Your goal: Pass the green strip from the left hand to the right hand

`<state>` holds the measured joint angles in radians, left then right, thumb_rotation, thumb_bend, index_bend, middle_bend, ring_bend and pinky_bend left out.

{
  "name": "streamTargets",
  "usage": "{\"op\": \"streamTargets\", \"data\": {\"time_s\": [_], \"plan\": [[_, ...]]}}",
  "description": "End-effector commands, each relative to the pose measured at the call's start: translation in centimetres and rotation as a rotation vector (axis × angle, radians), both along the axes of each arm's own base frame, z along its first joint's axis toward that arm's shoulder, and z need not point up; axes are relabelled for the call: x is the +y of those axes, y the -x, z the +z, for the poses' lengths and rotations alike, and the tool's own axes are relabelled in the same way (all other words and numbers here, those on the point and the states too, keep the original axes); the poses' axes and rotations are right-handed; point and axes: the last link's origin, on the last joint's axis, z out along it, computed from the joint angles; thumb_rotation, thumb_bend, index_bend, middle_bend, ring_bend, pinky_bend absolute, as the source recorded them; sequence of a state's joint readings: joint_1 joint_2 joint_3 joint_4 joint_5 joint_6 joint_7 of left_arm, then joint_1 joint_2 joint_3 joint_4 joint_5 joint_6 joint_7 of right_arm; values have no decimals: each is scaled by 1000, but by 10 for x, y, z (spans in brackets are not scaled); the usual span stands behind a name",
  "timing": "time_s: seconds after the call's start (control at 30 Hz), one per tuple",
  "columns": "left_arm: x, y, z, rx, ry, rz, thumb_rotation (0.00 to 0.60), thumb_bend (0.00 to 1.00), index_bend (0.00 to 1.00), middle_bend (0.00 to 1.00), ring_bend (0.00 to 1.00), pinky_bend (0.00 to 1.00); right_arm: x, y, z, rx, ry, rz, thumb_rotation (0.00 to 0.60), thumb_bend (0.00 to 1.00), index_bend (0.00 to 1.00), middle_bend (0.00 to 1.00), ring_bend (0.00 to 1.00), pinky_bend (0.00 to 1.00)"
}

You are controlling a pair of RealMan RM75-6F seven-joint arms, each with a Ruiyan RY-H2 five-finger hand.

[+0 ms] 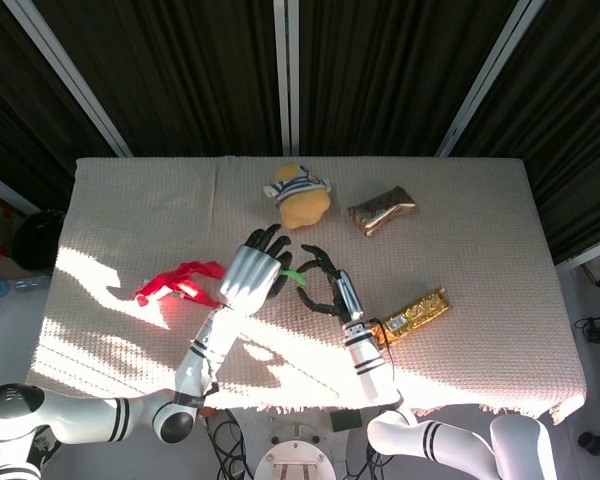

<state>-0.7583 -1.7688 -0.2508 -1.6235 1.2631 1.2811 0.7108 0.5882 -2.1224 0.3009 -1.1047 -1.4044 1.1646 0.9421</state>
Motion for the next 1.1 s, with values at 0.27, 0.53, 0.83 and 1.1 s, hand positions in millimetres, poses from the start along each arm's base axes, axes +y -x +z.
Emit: {"op": "streamTargets", "data": {"time_s": [0.27, 0.53, 0.83, 1.1], "plan": [[-2, -2, -2, 1, 4, -5, 596, 419, 609, 313, 166, 265, 0, 1, -1, -9, -6, -20, 600, 365, 514, 141, 0, 0], [-3, -1, -3, 5, 4, -6, 597, 419, 609, 313, 166, 265, 0, 1, -2, -10, -15, -20, 600, 387, 550, 152, 0, 0], [-3, 0, -3, 1, 6, 1, 596, 419, 609, 313, 166, 265, -1, 1, -1, -16, -10, -32, 600, 394, 582, 161, 0, 0], [-3, 3, -2, -16, 13, 6, 596, 419, 608, 313, 166, 265, -4, 4, 1, 33, 13, -25, 600, 435, 591, 164, 0, 0]]}}
